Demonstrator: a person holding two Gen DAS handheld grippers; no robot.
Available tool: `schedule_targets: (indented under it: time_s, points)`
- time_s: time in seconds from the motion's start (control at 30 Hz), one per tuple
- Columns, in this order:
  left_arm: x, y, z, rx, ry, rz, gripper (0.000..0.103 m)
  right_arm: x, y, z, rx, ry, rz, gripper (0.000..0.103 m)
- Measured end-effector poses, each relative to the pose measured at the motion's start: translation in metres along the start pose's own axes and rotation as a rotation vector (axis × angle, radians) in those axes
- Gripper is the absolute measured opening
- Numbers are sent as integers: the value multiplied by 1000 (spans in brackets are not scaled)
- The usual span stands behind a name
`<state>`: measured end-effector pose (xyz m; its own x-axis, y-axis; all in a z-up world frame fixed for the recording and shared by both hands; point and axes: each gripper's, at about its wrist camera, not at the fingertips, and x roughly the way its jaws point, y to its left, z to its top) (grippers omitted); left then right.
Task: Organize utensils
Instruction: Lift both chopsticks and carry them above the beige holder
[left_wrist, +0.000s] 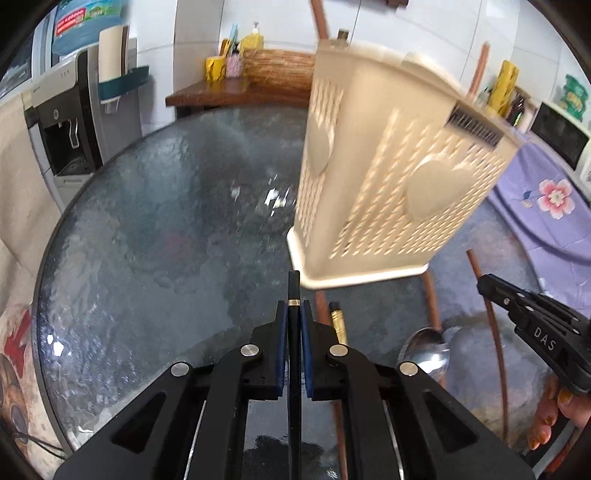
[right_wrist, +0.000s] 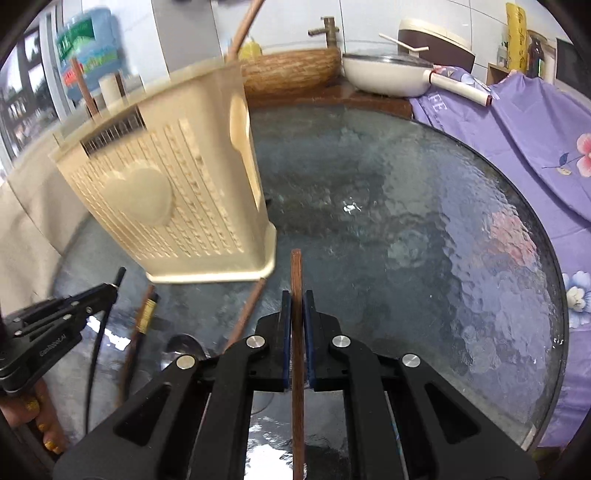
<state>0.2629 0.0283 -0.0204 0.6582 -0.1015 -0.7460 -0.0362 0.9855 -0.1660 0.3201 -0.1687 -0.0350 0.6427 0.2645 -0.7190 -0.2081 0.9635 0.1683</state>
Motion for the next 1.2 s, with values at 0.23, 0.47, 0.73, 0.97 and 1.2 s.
schedule_targets:
  time_s: [0.23, 0.47, 0.73, 0.97, 1.2]
  points:
    - [-44, -3, 11, 1, -93, -68, 7, -43, 3, 13, -22, -95, 109, 7]
    - [-91, -3, 20, 15, -178, -137, 7, -96, 6, 22, -54, -177, 214, 7]
    - [-135, -5, 18, 45, -220, -212, 7, -152, 5, 22, -108, -218, 296, 7]
    - [-155, -7, 15, 79, -242, -233, 7, -179, 10, 20, -163, -240, 305, 7]
    - [-167, -15, 16, 110, -261, -241, 7, -188, 18, 19, -199, -249, 312, 7]
